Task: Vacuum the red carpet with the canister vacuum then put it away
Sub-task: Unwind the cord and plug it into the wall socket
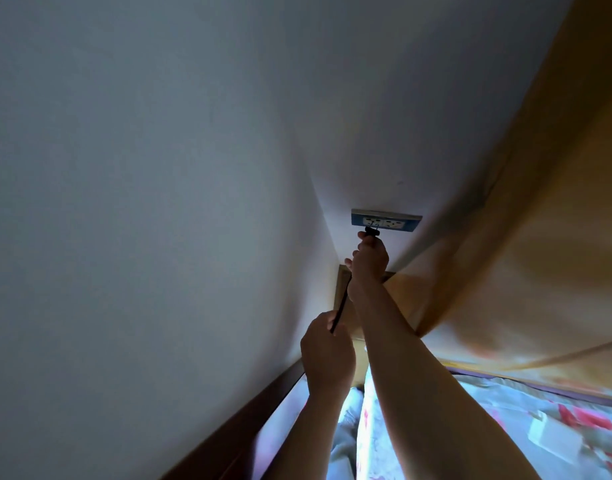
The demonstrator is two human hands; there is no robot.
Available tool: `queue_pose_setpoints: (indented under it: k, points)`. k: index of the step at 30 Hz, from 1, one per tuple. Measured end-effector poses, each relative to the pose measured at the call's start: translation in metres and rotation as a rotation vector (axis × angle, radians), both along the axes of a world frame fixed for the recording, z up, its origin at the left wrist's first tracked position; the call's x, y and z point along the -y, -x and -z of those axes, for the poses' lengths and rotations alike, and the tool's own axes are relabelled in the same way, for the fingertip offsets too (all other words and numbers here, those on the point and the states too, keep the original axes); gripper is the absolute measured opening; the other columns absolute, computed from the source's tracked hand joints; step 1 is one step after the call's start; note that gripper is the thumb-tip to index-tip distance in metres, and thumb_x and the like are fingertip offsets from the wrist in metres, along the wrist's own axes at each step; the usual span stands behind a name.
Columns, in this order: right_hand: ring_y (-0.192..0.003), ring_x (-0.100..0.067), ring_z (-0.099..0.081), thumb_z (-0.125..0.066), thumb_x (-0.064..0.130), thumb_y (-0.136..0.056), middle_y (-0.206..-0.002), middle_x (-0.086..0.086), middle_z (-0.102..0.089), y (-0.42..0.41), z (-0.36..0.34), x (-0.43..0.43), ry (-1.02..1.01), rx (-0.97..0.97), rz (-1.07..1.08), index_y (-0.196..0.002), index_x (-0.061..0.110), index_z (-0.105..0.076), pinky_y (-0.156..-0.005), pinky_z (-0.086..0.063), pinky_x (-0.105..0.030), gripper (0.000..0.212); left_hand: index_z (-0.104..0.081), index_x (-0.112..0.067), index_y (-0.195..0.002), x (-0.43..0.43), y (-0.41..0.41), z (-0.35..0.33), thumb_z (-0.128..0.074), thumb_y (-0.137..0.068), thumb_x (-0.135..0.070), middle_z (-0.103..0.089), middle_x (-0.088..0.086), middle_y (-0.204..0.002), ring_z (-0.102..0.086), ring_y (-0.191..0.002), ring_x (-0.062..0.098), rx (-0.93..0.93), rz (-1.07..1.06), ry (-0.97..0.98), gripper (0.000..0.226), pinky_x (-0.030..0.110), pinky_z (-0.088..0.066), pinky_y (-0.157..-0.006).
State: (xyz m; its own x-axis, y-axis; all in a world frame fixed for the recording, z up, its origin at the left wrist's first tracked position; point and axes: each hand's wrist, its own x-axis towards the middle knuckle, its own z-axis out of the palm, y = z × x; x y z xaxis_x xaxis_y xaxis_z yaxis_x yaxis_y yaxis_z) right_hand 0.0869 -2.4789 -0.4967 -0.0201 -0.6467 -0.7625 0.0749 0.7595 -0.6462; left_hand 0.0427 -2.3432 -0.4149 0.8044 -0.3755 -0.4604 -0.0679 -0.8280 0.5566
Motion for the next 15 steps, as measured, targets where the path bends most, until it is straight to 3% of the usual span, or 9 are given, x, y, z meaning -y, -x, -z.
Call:
queue_pose_setpoints:
  k: [3, 5, 7, 9, 12, 15]
  points:
    - [-0.092, -0.023, -0.056, -0.039, 0.017, -0.103, -0.097, -0.009, -0.061, 0.001, 0.006, -0.003, 0.079, -0.079, -0.075, -0.092, 0.019, -0.064, -0.09, -0.052, -0.049, 0.028, -0.072, -0.006, -0.1, 0.002, 0.003, 0.002, -0.052, -0.095, -0.006, -0.063, -0.006, -0.084, -0.052, -0.078, 0.009, -0.04, -0.033, 0.004, 0.02, -0.001, -0.035, -0.063]
    - [-0.107, -0.03, -0.059, -0.038, 0.016, -0.103, -0.111, -0.014, -0.066, 0.003, 0.006, -0.001, 0.112, -0.131, -0.107, -0.098, 0.015, -0.067, -0.099, -0.048, -0.046, 0.029, -0.069, -0.01, -0.092, 0.004, 0.004, 0.001, -0.05, -0.096, -0.006, -0.054, -0.015, -0.072, -0.049, -0.067, 0.003, -0.067, -0.075, 0.02, 0.02, 0.005, -0.035, -0.059]
    - [-0.114, -0.028, -0.058, -0.037, 0.014, -0.104, -0.119, -0.014, -0.066, 0.006, 0.002, 0.002, 0.143, -0.204, -0.15, -0.114, 0.003, -0.066, -0.094, -0.043, -0.03, 0.032, -0.07, -0.013, -0.091, 0.004, 0.005, 0.0, -0.049, -0.097, -0.005, -0.055, -0.015, -0.069, -0.046, -0.064, -0.001, -0.075, -0.098, 0.035, 0.023, 0.005, -0.033, -0.058]
    - [-0.115, -0.028, -0.059, -0.038, 0.015, -0.104, -0.12, -0.015, -0.066, 0.009, 0.002, 0.005, 0.164, -0.25, -0.165, -0.121, -0.001, -0.064, -0.086, -0.038, -0.025, 0.034, -0.074, -0.005, -0.098, 0.005, 0.005, 0.0, -0.048, -0.098, -0.005, -0.072, 0.0, -0.082, -0.05, -0.068, 0.0, -0.073, -0.113, 0.042, 0.026, -0.002, -0.03, -0.06]
    - [-0.113, -0.028, -0.059, -0.038, 0.013, -0.104, -0.118, -0.015, -0.067, 0.01, -0.002, 0.006, 0.186, -0.251, -0.199, -0.116, 0.001, -0.066, -0.092, -0.041, -0.029, 0.033, -0.074, -0.005, -0.095, 0.005, 0.007, -0.002, -0.047, -0.098, -0.006, -0.076, 0.011, -0.094, -0.056, -0.072, 0.005, -0.083, -0.142, 0.042, 0.028, -0.001, -0.031, -0.061]
    - [-0.11, -0.03, -0.059, -0.038, 0.013, -0.103, -0.116, -0.013, -0.067, 0.006, -0.005, 0.005, 0.157, -0.22, -0.2, -0.11, 0.005, -0.069, -0.1, -0.047, -0.047, 0.033, -0.073, -0.008, -0.093, 0.005, 0.008, -0.003, -0.047, -0.099, -0.006, -0.069, -0.002, -0.08, -0.05, -0.064, -0.001, -0.071, -0.115, 0.048, 0.027, 0.004, -0.033, -0.059]
